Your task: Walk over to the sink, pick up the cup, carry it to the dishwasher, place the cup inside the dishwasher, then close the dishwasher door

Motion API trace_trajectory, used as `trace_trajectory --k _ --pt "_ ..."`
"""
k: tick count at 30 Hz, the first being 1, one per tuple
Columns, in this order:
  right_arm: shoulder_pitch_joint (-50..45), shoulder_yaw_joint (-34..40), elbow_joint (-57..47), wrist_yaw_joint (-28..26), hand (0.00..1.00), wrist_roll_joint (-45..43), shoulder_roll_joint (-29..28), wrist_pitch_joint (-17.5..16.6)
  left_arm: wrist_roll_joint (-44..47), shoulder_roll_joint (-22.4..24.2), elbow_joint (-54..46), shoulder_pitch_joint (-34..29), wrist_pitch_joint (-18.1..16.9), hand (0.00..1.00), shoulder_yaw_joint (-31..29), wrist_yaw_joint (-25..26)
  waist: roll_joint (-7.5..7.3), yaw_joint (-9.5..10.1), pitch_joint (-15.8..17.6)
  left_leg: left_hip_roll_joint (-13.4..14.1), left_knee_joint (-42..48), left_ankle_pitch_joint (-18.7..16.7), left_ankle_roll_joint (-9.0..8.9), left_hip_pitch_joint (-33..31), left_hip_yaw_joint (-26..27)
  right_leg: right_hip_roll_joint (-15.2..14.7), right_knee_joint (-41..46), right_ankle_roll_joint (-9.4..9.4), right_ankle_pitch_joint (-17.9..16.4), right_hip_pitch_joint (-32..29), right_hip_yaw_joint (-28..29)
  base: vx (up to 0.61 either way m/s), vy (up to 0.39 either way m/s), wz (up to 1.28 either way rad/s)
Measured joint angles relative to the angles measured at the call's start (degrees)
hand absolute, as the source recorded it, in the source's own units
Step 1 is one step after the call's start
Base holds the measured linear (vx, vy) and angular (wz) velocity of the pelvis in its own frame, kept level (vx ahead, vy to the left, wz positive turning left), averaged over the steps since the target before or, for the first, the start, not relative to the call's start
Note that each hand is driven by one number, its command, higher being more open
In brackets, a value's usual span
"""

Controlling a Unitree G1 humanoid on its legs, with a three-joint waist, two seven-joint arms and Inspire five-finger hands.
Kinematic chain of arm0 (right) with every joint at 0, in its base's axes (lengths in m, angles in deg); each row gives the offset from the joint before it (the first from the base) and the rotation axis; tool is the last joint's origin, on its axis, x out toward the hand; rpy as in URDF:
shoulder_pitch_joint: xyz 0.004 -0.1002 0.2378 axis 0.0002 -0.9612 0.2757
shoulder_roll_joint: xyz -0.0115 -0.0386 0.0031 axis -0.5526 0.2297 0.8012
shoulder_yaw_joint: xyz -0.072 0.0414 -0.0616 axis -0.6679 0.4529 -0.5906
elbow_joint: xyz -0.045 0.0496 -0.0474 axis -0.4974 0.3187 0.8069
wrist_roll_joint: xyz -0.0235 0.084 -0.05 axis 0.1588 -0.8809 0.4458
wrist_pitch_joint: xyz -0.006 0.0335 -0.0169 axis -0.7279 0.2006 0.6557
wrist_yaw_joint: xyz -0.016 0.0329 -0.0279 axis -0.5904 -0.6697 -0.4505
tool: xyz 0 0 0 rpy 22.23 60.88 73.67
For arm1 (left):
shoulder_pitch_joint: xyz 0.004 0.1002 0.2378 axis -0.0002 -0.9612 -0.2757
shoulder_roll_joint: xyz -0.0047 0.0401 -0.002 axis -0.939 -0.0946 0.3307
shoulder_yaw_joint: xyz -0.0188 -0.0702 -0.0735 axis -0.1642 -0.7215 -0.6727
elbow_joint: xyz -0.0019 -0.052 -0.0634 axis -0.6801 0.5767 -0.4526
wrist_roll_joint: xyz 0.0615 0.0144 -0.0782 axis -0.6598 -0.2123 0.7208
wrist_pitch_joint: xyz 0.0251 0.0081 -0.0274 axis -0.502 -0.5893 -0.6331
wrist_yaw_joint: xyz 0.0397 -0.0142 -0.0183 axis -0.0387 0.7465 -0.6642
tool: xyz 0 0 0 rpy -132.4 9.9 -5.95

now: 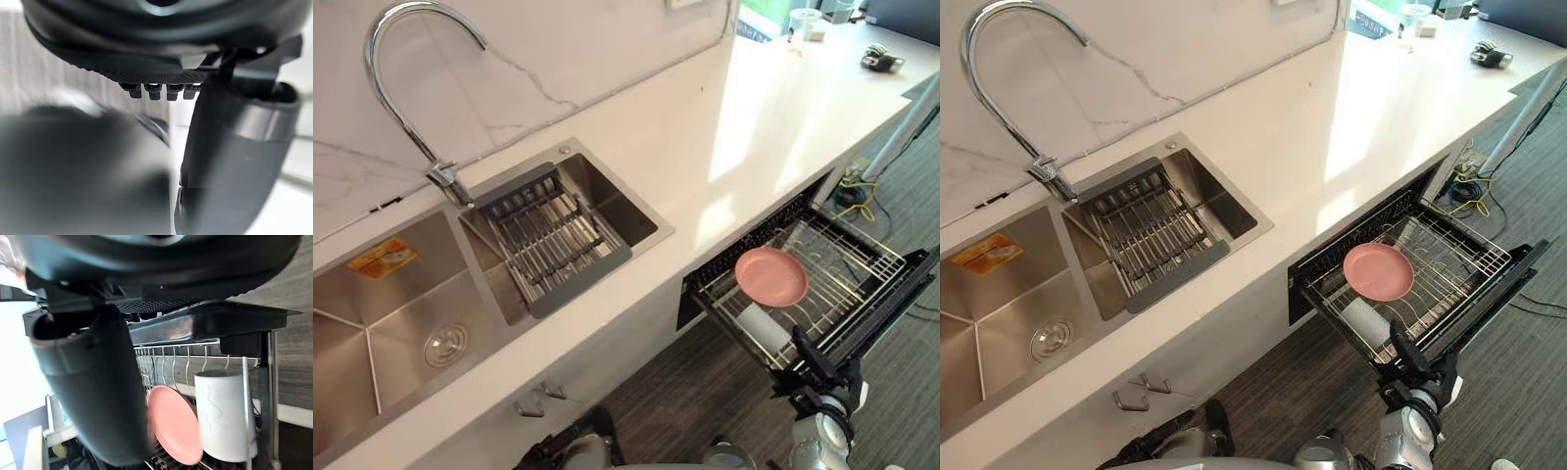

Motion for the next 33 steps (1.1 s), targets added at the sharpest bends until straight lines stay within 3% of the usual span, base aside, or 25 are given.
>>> trace_trajectory --k 6,9,16,25,29,33 --pt "2.08 -3.45 3.05 -0.87 1.0 -7.62 2.91 2.12 -0.69 0.04 0.14 0.07 -0.07 1.0 0.1 -0.82 0.02 0.24 -0.05 -0.94 0.6 0.25 0.38 -0.06 -1.97 -0.68 -0.15 0.67 -0.14 1.6 -1.98 0.05 0.0 0.17" --pt "3.48 -4.64 5.82 -3.73 1.0 -13.55 5.03 3.59 -0.76 0.3 0.21 0.07 -0.56 1.0 0.07 -1.61 0.2 1.36 -0.17 -0.93 1.59 0.24 0.36 -0.29 -3.3 -0.52 -0.18 0.55 -0.4 2.53 -3.35 -0.06 0.012 0.23" --pt "7.99 -4.8 9.4 -6.82 1.0 -24.21 7.9 5.47 -2.26 1.84 1.01 -0.09 -2.06 1.0 -1.15 -2.54 2.71 4.12 -1.92 -1.12 1.88 0.82 -0.82 -2.83 -7.32 0.33 -0.1 0.39 -1.34 2.9 -7.44 -0.07 0.02 0.3" --pt "15.46 -4.81 11.95 -6.77 1.0 -32.74 8.36 3.24 -4.21 4.15 1.81 -0.12 -4.47 1.0 -4.44 -4.31 4.38 7.82 -2.51 -2.14 1.8 2.54 -1.07 -5.69 -11.77 -0.08 1.98 0.66 -2.56 2.49 -11.85 0.01 -0.003 0.24" --pt "16.57 -6.2 11.94 -8.13 1.0 -38.58 4.28 2.01 -5.17 5.44 2.29 -0.11 -5.65 1.0 -6.81 -5.26 4.71 8.35 -2.48 -2.02 1.71 3.59 -1.02 -6.08 -11.93 -1.05 6.45 0.44 -5.47 0.85 -11.85 -0.01 -0.038 0.05" --pt "16.73 -6.2 10.39 -8.76 1.0 -39.12 0.82 -1.52 -6.34 5.69 2.24 -0.13 -6.68 1.0 -6.79 -5.39 4.99 8.43 -2.41 -2.08 1.37 5.22 -0.96 -6.32 -12.28 -2.99 11.94 0.09 -9.7 -0.96 -12.56 -0.09 -0.024 0.13"
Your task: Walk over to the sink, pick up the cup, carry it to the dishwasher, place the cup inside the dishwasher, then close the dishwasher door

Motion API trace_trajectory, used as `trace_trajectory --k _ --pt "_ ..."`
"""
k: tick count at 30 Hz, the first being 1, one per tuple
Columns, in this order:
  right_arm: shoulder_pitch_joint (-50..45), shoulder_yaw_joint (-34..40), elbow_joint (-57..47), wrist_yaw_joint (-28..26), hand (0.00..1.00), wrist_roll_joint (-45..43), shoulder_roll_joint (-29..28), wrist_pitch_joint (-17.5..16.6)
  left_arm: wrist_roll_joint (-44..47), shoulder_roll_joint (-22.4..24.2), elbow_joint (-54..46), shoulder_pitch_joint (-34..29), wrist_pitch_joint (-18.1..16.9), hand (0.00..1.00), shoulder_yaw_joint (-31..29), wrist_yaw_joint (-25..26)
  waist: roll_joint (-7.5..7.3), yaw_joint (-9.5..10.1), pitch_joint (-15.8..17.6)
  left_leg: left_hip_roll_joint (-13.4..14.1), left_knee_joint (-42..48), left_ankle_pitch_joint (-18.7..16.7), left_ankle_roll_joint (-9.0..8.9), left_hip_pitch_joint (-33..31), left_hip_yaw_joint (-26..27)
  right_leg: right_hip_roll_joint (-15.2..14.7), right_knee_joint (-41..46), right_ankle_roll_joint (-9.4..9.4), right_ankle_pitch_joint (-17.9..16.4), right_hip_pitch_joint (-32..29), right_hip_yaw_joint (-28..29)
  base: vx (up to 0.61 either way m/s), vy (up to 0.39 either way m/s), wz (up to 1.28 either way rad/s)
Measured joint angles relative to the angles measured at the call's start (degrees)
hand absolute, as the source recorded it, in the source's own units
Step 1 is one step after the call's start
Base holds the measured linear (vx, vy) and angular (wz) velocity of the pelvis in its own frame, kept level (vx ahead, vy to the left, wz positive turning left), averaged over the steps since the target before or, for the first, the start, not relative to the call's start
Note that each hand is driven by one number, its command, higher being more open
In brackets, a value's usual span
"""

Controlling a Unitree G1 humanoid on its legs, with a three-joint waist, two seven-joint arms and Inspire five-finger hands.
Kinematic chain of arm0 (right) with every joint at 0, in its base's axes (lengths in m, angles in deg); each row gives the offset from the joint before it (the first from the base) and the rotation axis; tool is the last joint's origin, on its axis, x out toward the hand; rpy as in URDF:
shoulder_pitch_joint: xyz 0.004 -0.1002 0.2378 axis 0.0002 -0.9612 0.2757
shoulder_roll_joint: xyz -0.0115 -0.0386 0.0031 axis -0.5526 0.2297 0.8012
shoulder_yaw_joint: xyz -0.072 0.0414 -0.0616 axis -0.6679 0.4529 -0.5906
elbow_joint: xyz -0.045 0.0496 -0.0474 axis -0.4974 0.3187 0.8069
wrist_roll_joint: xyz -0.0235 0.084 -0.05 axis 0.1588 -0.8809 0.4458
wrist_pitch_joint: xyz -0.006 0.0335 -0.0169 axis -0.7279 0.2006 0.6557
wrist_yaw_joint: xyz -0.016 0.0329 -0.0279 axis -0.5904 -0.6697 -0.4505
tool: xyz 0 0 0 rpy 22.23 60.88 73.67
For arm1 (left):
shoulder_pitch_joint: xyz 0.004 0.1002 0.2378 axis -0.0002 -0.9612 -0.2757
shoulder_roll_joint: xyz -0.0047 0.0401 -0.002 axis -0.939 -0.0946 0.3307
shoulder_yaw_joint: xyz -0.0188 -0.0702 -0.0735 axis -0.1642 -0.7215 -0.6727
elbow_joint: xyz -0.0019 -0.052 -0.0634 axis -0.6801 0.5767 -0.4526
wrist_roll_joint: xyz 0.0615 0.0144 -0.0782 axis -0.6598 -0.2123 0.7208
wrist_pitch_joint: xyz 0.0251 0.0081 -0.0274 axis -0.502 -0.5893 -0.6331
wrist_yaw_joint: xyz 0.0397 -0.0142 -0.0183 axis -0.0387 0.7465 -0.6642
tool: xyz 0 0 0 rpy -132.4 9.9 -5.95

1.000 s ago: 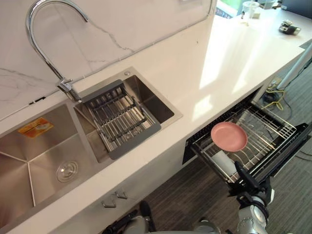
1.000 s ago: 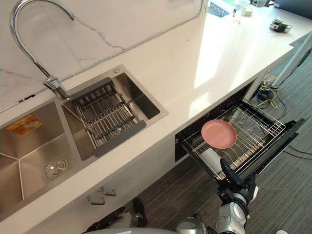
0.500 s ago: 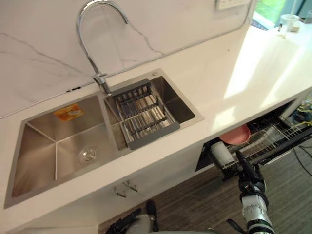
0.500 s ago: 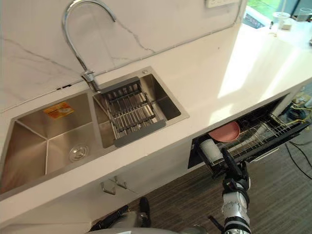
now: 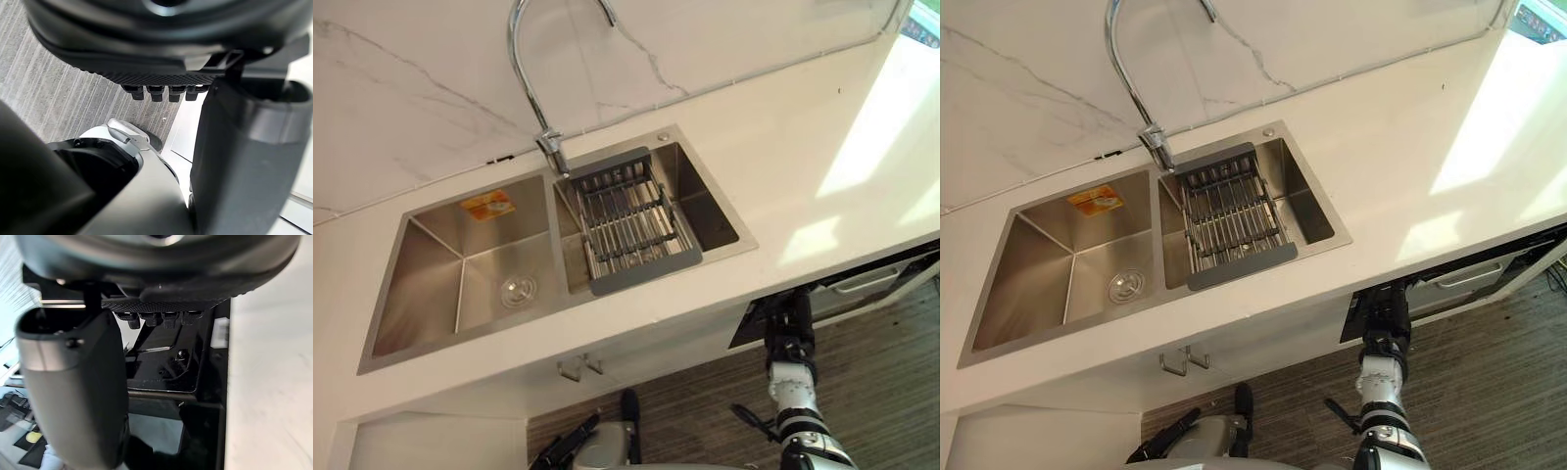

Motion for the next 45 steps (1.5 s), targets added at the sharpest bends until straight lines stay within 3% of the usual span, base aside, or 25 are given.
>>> trace_trajectory --k 7,13,16,20,22,24,26,29,31,34,35,37,38,39,41,43,44,45 --pt "-0.07 -2.79 -6.38 -1.21 1.0 1.16 -0.13 -1.84 0.01 0.41 -0.2 0.35 -0.15 1.0 0.07 -0.8 1.0 0.13 0.35 -0.18 0.46 1.02 -0.15 -2.51 -0.2 -2.43 5.84 -1.22 -2.03 -4.56 0.46 -0.1 0.018 -0.02" --pt "-3.28 -11.85 -4.66 -2.41 1.0 12.22 7.33 -1.44 0.36 0.23 0.61 0.52 -1.2 1.0 0.63 -0.83 0.83 0.34 0.28 -0.04 0.53 -1.02 -0.25 -2.43 0.41 -3.24 6.45 -0.48 -1.35 -5.4 0.5 -0.02 0.025 -0.11" --pt "-6.74 -15.85 0.43 -4.7 1.0 20.6 9.44 2.47 1.14 -0.19 1.41 0.52 -2.02 1.0 2.02 -0.83 0.11 0.71 -0.23 0.03 0.12 -1.18 -0.44 -2.42 0.24 -2.51 4.77 -0.11 -0.71 -4.79 0.06 0.03 -0.025 0.05" --pt "-12.49 -17.32 10.47 -5.99 1.0 30.2 4.96 6.79 2.54 -0.71 1.44 0.52 -2.01 1.0 4.28 -0.87 -0.19 0.87 -0.47 -0.88 -1.4 -1.16 -0.41 -1.87 -0.62 -2.07 2.02 0.92 0.59 -2.77 -1.59 0.07 -0.024 0.2" --pt "-14.69 -17.04 13.56 -6.05 1.0 35.41 3.6 7.12 3.68 -1.08 1.47 0.53 -1.85 1.0 4.34 -0.88 -1.08 0.85 -0.46 -1.13 -2.06 -1.23 -0.33 -1.82 -0.67 -1.91 0.65 1.52 1.3 -2.11 -2.03 0.09 -0.026 0.09" --pt "-15.92 -14.64 15.32 -5.73 1.0 39.06 2.97 6.88 4.81 -2.29 1.5 0.54 -1.44 1.0 4.84 -0.98 -3.0 0.73 -0.43 -1.92 -2.74 -1.43 -0.04 -1.5 -0.6 -1.71 -0.54 2.04 1.99 -1.62 -2.21 0.08 -0.019 0.04" --pt "-17.07 -9.42 16.83 -4.6 1.0 43.5 2.33 5.05 4.98 -4.71 1.46 0.82 -0.79 1.0 4.88 -1.65 -6.97 0.44 -0.18 -2.71 -3.72 -2.02 0.45 -0.09 -0.5 -2.31 -1.21 2.56 2.29 -0.18 -2.45 0.07 0.01 0.05" --pt "-18.53 -5.46 16.99 -3.64 1.0 49.15 2.32 2.22 7.09 -7.32 1.46 0.99 0.22 1.0 5.24 -2.21 -11.02 -0.06 -0.28 -3.56 -4.8 -3.87 1.8 1.0 -0.62 -4.03 2.04 2.66 2.5 -0.23 -0.78 0.04 0.02 0.08" --pt "-18.78 -4.23 16.88 -2.11 1.0 50.75 2.44 2.21 8.18 -7.98 1.32 0.99 0.74 1.0 5.26 -2.35 -11.73 -1.14 -0.11 -3.57 -4.8 -4.21 2.3 1.46 -2.01 -5.38 8.75 1.65 4.3 -2.19 2.7 0.06 0.08 0.35" --pt "-19.54 -2.41 16.72 -0.42 1.0 54.34 2.06 3.39 9.53 -8.32 1.25 0.87 1.82 1.0 5.31 -3.04 -11.74 -1.41 -0.12 -3.16 -4.83 -4.58 2.78 2.13 -4.31 -6.63 19.56 -3.09 9.96 -7.06 10.52 0.12 0.083 0.42" --pt "-19.81 -2.12 16.64 -0.15 1.0 55.95 1.45 4.29 10.79 -8.5 1.13 0.73 2.61 1.0 5.81 -3.89 -11.73 -1.58 -0.06 -3.57 -4.8 -4.81 3.18 2.69 -6.03 -7.25 24.85 -3.39 13.24 -9.27 14.34 0.17 0.013 0.74" --pt "-20.24 -1.9 16.58 -0.4 1.0 57.79 -0.07 6.3 12.26 -8.83 0.95 0.48 3.35 1.0 6.6 -5.61 -11.23 -2.66 0.27 -3.64 -4.5 -5.1 4.03 3.76 -9.54 -6.49 26.96 -1.65 6.47 -10.52 17.37 0.11 -0.061 0.83" --pt "-20.16 -1.82 16.07 -1.21 1.0 58.78 -0.76 7.67 13.58 -8.78 0.67 0.51 3.67 1.0 7.02 -6.66 -10.81 -2.88 0.3 -3.45 -4.41 -5.14 4.09 3.91 -11.42 -3.81 24.11 -1.45 1.36 -11.17 19.08 0.05 -0.103 0.78" --pt "-19.96 -1.71 15.48 -1.58 1.0 60.24 -0.67 9.33 13.7 -9.05 0.62 1.33 4.72 1.0 6.97 -6.84 -10.45 -2.99 0.65 -3.34 -4.38 -5.16 4.12 3.81 -13.24 -0.72 19.76 -1.38 -1.12 -12.24 21.61 0.03 -0.12 0.76" --pt "-19.44 -0.83 15.42 -1.67 1.0 60.86 -0.66 11.34 13.82 -10.48 1.12 2.55 6.95 1.0 7.02 -7.89 -10.28 -3.5 0.92 -3.44 -4.77 -5.18 4.1 3.27 -15.66 3.29 12.38 -1.56 -2.04 -13.02 25.9 -0.01 -0.208 1.0" --pt "-19.19 -0.28 16.73 -2.01 1.0 60.86 -1.14 14.32 13.78 -12.65 0.8 2.69 8.78 1.0 6.86 -9.41 -13.83 -4.15 1.32 -6.42 -4.82 -5.17 3.94 3.54 -15.98 3.06 5.55 -3.03 -0.54 -11.91 27.58 0.0 -0.253 1.24" --pt "-19.1 1.9 17.92 -2.33 1.0 60.76 -1.33 16.08 13.65 -11.23 1.27 3.13 8.67 1.0 5.56 -9.55 -13.05 -4.53 1.83 -5.66 -4.34 -4.33 2.58 3.92 -14.92 2.7 5.56 -2.86 -1.97 -10.34 24.87 0.11 -0.238 0.83" --pt "-19.27 2.56 17.79 -2.46 1.0 60.82 -0.77 16.73 13.62 -10.08 1.19 1.92 8.19 1.0 4.37 -9.86 -11.43 -3.88 1.03 -3.92 -3.89 -4.01 2.07 3.9 -12.1 4.14 3.99 -3.1 -1.72 -9.54 23.98 0.13 -0.209 0.63"
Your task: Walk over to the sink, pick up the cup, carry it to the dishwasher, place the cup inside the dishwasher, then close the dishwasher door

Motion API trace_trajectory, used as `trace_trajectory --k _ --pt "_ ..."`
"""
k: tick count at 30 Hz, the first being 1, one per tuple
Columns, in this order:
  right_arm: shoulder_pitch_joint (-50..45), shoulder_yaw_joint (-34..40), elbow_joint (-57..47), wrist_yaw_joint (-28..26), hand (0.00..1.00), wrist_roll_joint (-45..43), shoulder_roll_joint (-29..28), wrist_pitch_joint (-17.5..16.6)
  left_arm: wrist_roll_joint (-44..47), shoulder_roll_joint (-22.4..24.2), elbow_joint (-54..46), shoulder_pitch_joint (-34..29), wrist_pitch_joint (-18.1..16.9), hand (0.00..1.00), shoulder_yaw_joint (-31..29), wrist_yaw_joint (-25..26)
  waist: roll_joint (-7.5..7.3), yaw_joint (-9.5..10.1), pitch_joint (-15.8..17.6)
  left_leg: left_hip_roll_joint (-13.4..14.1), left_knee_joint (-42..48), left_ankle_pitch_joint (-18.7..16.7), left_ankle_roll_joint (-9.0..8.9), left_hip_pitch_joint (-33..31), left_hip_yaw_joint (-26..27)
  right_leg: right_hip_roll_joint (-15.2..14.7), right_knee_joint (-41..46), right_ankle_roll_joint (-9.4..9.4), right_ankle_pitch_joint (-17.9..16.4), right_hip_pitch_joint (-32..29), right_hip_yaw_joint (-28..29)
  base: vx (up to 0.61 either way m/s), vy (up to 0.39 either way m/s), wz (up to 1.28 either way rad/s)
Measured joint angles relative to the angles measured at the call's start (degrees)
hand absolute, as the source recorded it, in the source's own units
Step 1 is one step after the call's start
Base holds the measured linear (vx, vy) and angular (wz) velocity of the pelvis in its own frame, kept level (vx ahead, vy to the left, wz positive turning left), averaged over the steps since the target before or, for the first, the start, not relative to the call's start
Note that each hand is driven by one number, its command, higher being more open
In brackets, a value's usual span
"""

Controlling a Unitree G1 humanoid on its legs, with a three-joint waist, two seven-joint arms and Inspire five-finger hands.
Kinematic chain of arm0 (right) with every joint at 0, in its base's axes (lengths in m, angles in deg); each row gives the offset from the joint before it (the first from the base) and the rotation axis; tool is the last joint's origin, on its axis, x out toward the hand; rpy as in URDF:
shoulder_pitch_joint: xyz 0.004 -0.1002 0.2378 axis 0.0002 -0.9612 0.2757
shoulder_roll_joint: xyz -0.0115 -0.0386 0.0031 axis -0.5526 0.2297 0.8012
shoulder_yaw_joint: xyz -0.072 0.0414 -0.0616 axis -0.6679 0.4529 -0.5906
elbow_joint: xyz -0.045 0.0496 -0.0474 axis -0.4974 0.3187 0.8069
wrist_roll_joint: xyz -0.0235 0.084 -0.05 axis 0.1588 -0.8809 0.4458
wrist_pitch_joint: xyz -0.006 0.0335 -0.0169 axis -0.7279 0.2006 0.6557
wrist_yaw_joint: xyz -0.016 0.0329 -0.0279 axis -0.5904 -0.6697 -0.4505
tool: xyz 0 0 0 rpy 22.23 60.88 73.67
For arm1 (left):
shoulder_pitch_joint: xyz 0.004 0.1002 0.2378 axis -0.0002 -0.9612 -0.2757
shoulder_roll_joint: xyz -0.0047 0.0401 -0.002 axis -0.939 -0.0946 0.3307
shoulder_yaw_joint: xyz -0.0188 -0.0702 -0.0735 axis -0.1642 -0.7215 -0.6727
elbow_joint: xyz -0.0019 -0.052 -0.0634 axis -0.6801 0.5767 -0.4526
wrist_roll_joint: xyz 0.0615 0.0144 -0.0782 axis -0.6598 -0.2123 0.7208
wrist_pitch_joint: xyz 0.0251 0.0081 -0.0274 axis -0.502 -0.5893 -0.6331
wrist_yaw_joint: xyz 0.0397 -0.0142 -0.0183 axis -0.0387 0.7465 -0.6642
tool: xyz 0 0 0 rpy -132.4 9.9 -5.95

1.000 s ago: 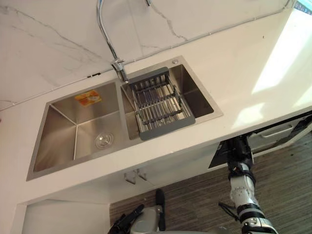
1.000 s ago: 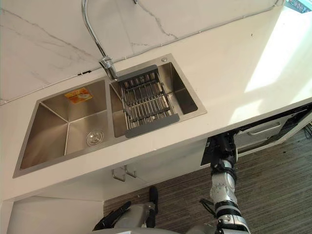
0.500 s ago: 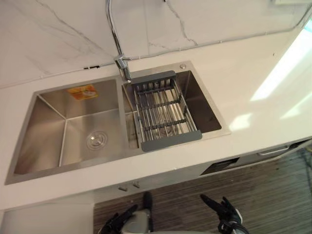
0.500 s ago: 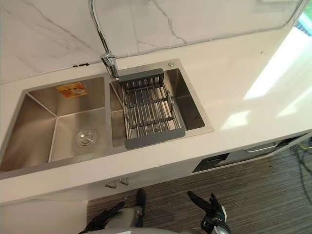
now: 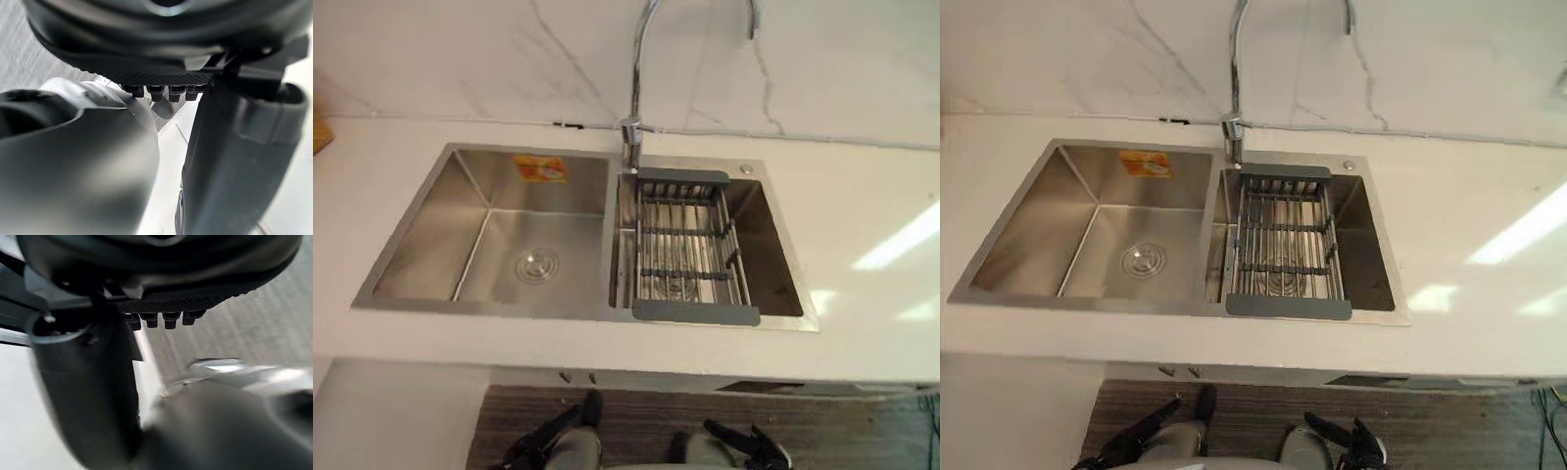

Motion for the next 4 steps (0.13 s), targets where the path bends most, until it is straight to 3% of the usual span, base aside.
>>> trace_trajectory --k 4 --pt "0.37 -0.55 0.36 -0.79 1.0 -0.01 0.27 0.81 -0.78 0.2 1.72 -1.56 -0.12 1.0 -0.7 -0.99 0.75 0.51 -0.56 2.67 -0.69 -0.41 -2.14 1.12 0.29 3.52 -6.88 -0.07 2.59 4.22 -1.32 0.13 -0.122 0.03"
